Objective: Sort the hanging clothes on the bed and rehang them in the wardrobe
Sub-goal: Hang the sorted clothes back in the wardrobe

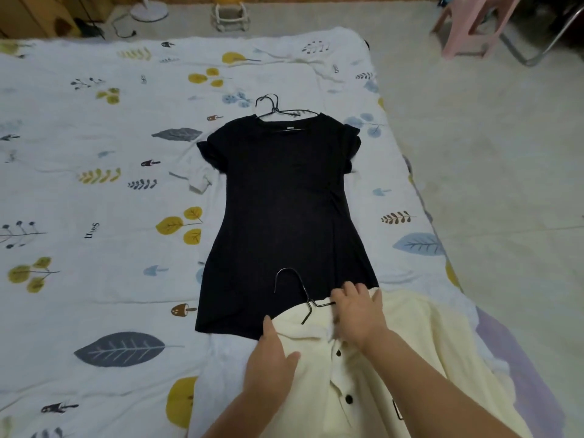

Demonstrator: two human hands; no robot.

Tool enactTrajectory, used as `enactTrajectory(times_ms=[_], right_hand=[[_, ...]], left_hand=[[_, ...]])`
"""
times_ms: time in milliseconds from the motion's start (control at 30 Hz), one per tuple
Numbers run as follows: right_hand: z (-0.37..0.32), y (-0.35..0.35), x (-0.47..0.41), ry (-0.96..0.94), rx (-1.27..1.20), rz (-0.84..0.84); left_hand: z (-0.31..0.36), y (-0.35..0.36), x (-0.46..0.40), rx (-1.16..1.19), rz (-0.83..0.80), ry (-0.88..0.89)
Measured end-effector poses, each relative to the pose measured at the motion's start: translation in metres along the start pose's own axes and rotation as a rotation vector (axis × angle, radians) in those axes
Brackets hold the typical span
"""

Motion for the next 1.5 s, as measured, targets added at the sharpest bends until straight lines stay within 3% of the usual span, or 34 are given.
enactTrajectory(times_ms=[167, 333, 567, 967, 1200, 1500], right_hand=[[0.009, -0.008, 0.019, 0.005, 0.008, 0.077], [0.024, -0.026, 0.061, 0.076, -0.145, 0.464], [0.037, -0.069, 0.137, 0.289, -0.121, 0.659], [0.030, -0.128, 0.291, 0.649, -0.175, 0.904], [0.022, -0.129, 0.406, 0.843, -0.251, 0.906], [0.009, -0.112, 0.574, 1.089, -0.404, 0.718]], left_hand=[[0.013, -0.004, 0.016, 0.134, 0.050, 0.087], [0.040, -0.021, 0.051, 0.237, 0.046, 0.222], [0.074, -0.055, 0.107, 0.307, 0.009, 0.360], [0.109, -0.104, 0.218, 0.368, -0.273, 0.621], [0.117, -0.100, 0.300, 0.339, -0.488, 0.746], [0.141, -0.084, 0.415, 0.195, -0.664, 1.037]])
Point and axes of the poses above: each hand's wrist, its own x-axis away from the middle knuckle, its own y-axis out of the palm, z = x × y, the point moved 4 cm from there along -x, towards the middle knuckle, and after that the axes turned 14 degrees about x, right-handed, at the moved point
